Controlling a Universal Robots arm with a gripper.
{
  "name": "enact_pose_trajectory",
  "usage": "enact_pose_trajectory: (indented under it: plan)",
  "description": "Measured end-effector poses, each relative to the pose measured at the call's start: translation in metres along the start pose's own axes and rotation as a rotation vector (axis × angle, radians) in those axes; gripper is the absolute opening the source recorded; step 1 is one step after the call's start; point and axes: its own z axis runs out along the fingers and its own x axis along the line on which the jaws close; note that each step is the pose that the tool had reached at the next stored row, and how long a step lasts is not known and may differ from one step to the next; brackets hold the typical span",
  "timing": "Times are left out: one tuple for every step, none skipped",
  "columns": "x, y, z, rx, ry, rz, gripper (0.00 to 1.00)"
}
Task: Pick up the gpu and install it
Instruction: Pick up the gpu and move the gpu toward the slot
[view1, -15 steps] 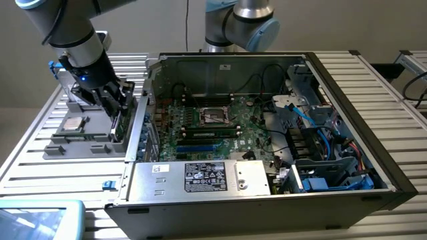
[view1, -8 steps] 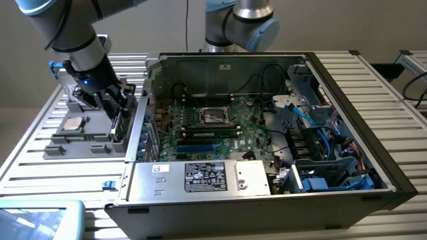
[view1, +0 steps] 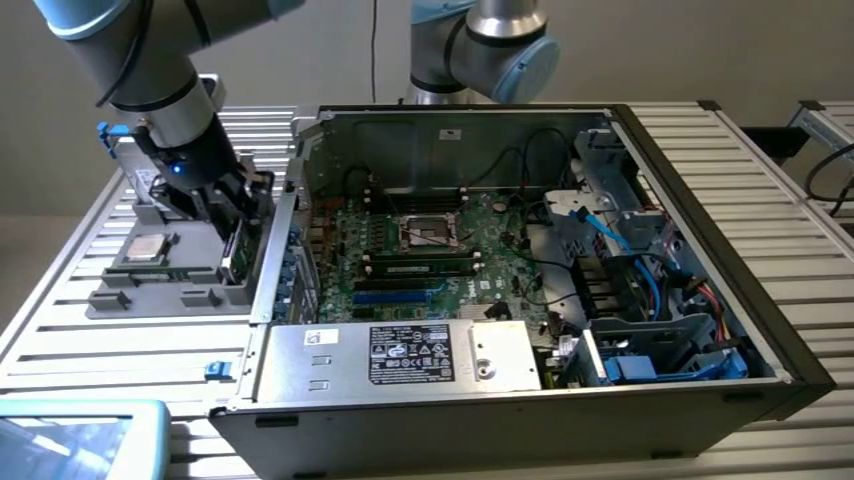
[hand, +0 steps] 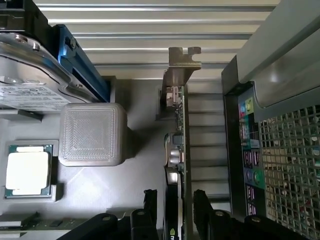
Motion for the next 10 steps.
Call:
enact_pose_trajectory:
  plan:
    - [-0.0002,0.0002,0.0009,0.0,0.0,0.0,0.44]
    - [-0.0002,0.0008,0.0017,0.0001,0.0003,-0.001,0.44]
    - [-0.0002,0.0017,0.0025,0.0001,0.0003,-0.001,0.44]
    - [-0.0002,0.0024,0.0032,-0.0001,0.0001,-0.001,0.44]
    - [-0.0001,0.0027,0.0037,-0.0001,0.0002,-0.002,0.44]
    - [-0.0002,0.003,0.0041,-0.0002,0.0003,-0.003,0.44]
    - [-0.0002,0.003,0.0043,0.0,0.0008,-0.004,0.44]
    - [-0.0001,0.003,0.0045,0.0,0.0011,-0.006,0.44]
    - [-0.0002,0.003,0.0047,0.0,0.0014,-0.007,0.44]
    - [-0.0002,0.0031,0.005,-0.0002,0.0014,-0.009,0.44]
